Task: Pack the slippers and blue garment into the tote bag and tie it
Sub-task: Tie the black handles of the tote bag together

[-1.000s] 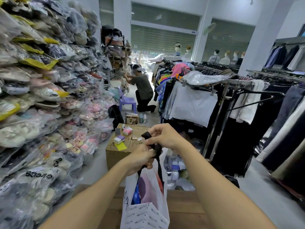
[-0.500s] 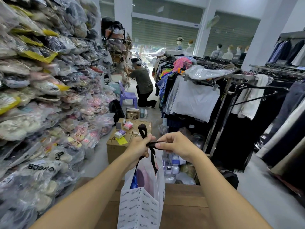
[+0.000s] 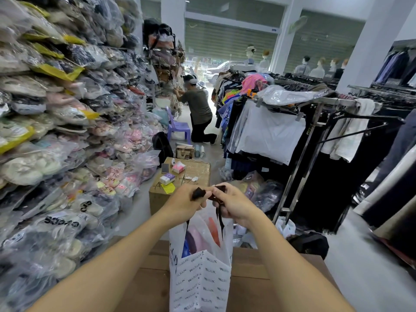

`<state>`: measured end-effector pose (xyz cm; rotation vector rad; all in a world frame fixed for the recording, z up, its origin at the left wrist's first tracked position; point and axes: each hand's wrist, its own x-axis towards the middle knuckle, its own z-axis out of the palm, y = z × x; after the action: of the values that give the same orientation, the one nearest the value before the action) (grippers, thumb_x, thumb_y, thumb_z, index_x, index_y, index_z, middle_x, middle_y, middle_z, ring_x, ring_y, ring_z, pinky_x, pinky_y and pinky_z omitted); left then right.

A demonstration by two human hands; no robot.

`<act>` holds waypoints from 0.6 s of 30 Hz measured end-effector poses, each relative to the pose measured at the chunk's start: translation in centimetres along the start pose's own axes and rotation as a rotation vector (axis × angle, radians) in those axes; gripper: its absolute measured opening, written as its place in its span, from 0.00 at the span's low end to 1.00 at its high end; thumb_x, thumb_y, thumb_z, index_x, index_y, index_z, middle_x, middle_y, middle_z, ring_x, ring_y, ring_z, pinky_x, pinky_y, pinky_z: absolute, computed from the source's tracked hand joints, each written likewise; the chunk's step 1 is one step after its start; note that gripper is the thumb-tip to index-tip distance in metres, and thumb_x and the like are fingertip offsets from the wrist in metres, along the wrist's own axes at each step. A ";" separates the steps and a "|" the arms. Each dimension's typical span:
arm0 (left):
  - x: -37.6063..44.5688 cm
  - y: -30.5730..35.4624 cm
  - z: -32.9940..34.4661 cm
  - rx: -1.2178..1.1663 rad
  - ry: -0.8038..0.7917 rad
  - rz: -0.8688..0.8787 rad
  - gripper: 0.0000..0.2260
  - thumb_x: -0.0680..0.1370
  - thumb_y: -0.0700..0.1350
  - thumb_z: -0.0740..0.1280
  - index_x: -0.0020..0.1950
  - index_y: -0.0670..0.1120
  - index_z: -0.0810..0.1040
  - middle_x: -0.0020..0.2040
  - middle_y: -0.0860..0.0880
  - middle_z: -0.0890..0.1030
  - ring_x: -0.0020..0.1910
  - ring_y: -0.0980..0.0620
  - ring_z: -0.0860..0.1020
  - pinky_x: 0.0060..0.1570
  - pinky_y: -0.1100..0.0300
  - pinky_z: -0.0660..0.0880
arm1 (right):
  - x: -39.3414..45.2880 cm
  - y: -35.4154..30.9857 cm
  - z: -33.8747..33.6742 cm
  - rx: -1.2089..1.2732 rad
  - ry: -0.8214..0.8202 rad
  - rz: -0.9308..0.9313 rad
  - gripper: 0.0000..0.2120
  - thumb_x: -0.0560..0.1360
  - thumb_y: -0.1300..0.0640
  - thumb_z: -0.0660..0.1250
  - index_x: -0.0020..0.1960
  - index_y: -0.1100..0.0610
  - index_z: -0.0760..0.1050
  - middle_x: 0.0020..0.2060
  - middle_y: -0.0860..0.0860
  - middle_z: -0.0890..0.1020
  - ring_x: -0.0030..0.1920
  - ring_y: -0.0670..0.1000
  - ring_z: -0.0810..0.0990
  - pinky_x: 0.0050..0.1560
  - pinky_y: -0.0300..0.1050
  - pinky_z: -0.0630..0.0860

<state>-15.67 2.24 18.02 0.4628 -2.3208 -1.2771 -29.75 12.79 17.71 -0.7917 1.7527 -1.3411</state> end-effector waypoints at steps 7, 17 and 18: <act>0.7 0.8 0.2 0.555 -0.120 0.012 0.10 0.81 0.41 0.58 0.42 0.45 0.74 0.37 0.46 0.77 0.38 0.45 0.75 0.38 0.51 0.70 | 0.0 -0.6 0.3 -0.016 0.022 0.043 0.12 0.81 0.46 0.63 0.58 0.52 0.70 0.28 0.49 0.73 0.26 0.45 0.67 0.24 0.37 0.60; 2.0 1.7 0.1 -0.397 -0.163 -0.662 0.10 0.82 0.43 0.61 0.51 0.37 0.76 0.33 0.45 0.73 0.27 0.52 0.68 0.33 0.58 0.77 | -2.1 0.3 -1.4 -0.124 -0.245 -0.272 0.14 0.75 0.68 0.72 0.58 0.56 0.83 0.38 0.53 0.79 0.33 0.47 0.69 0.35 0.43 0.65; 2.2 1.6 0.2 -0.415 -0.170 -0.683 0.12 0.82 0.45 0.62 0.54 0.36 0.76 0.34 0.45 0.74 0.28 0.52 0.69 0.32 0.58 0.77 | -2.1 0.5 -1.2 -0.150 -0.178 -0.298 0.09 0.75 0.64 0.74 0.54 0.58 0.85 0.33 0.53 0.76 0.31 0.47 0.65 0.33 0.44 0.60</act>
<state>-17.77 2.16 19.76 1.0871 -1.9931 -2.1231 -29.73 15.23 17.80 -1.2572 1.6538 -1.2910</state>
